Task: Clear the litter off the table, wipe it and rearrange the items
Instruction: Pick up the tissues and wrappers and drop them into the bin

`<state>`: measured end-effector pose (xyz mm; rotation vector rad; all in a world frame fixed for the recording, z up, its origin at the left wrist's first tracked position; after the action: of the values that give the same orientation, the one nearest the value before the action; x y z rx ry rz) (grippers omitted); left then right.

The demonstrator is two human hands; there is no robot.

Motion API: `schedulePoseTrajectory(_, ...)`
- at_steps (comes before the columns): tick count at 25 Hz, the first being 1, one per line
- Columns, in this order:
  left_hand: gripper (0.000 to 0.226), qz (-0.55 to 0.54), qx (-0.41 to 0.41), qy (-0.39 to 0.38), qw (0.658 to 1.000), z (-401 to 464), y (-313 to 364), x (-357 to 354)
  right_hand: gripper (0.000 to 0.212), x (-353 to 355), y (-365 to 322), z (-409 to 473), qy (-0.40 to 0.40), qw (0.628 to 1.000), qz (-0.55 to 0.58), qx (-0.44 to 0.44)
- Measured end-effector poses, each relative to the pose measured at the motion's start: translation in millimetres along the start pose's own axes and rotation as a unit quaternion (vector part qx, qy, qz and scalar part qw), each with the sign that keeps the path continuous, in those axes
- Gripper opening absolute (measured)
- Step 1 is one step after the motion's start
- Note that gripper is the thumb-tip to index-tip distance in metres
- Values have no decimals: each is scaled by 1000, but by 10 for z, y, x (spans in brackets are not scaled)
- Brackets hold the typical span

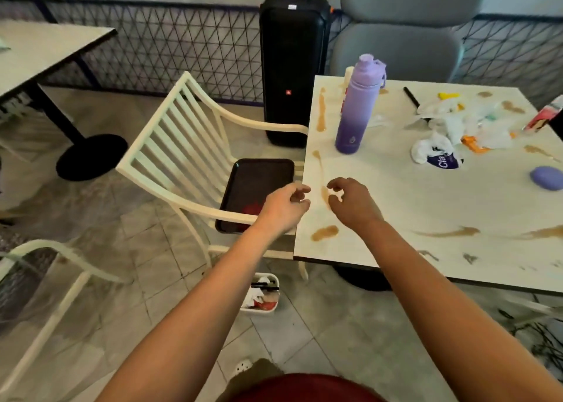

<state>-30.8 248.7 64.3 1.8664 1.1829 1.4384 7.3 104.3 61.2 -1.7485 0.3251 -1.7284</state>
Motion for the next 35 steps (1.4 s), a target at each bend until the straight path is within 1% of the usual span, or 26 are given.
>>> schedulePoseTrajectory(2,29,-3,-13,-10,1000,-19,352,-345,29,443,395,-62,24,1000,3,-14)
schedulePoseTrajectory(5,29,3,-30,-10,999,-13,794,-769,28,902,872,-154,41,999,0,-29)
schedulePoseTrajectory(9,28,11,-32,-29,999,-5,1233,-1290,29,1306,1465,-295,42,997,9,-65)
schedulePoseTrajectory(12,27,15,-24,-48,998,126,1352,-1554,30,1475,1843,-350,49,994,23,-95)
schedulePoseTrajectory(17,28,49,-33,-66,996,621,1580,-1905,30,1729,2461,-229,68,987,25,-143)
schedulePoseTrajectory(21,31,101,-42,-79,991,1100,1748,-2150,30,1832,2868,-100,61,981,16,-185)
schedulePoseTrajectory(23,33,134,-45,-94,986,1340,1839,-2326,30,1949,3083,5,71,977,15,-201)
schedulePoseTrajectory(27,40,185,-55,-110,975,1748,1971,-2692,31,2147,3535,203,73,971,1,-227)
schedulePoseTrajectory(29,47,202,-41,-115,972,1912,1967,-2863,31,2226,3721,302,71,970,-3,-231)
schedulePoseTrajectory(31,56,214,-5,-117,970,2099,1964,-3065,32,2341,3965,474,76,970,-10,-230)
schedulePoseTrajectory(33,66,233,62,-104,965,2278,1950,-3239,33,2449,4238,680,82,970,-15,-228)
schedulePoseTrajectory(35,74,231,128,-79,961,2422,1950,-3398,34,2510,4513,881,71,972,-16,-223)
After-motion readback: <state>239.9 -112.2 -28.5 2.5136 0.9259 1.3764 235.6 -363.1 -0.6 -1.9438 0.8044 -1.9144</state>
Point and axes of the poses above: each hand's wrist, its own z-axis towards the middle knuckle, its own x-axis out of the back of the hand, y = z × x, the point moved 8 cm from there along z, towards the middle knuckle, and after that the axes turned 10 degrees about x, right-handed, at the moved point
